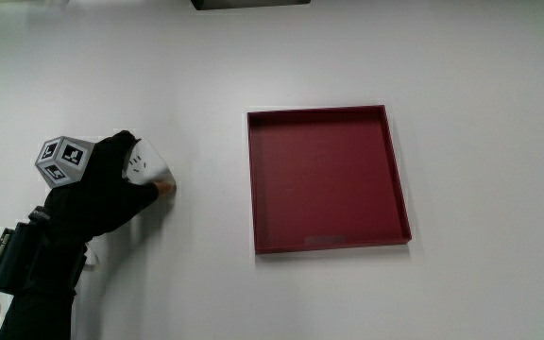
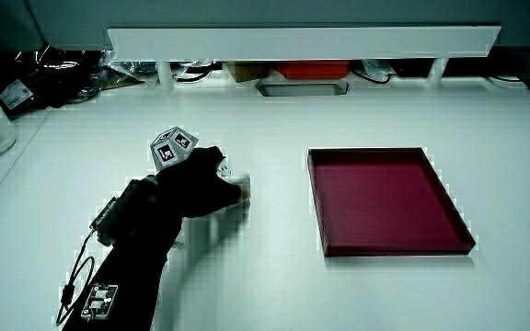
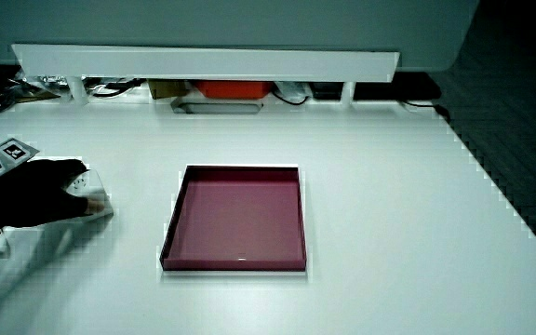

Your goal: Place socket

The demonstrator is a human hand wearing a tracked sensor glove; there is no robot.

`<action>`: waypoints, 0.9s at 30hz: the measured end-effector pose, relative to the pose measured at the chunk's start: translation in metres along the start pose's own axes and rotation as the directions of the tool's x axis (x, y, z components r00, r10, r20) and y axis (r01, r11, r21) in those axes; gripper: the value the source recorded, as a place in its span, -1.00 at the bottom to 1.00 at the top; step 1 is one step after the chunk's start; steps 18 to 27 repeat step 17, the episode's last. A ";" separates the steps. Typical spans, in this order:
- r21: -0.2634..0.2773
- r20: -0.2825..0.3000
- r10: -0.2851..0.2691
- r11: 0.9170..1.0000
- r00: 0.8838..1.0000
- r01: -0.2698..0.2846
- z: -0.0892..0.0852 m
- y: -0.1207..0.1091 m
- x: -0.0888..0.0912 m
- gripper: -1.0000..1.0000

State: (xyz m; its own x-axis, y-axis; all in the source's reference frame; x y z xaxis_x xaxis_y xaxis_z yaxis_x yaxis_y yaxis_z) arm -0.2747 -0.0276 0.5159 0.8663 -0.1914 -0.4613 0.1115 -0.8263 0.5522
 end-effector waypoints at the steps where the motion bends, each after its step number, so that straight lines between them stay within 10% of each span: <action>1: -0.005 0.002 0.000 1.000 1.000 0.000 0.000 0.000 0.000 -0.48; 10: 0.042 -0.056 0.010 0.999 0.998 -0.008 0.013 -0.029 0.016 -0.84; 14: 0.049 -0.239 -0.020 0.998 0.971 0.032 0.030 -0.067 0.056 -1.00; 17: -0.031 -0.182 -0.048 0.999 0.982 0.043 0.022 -0.085 0.068 -1.00; 27: -0.031 -0.182 -0.048 0.999 0.982 0.043 0.022 -0.085 0.068 -1.00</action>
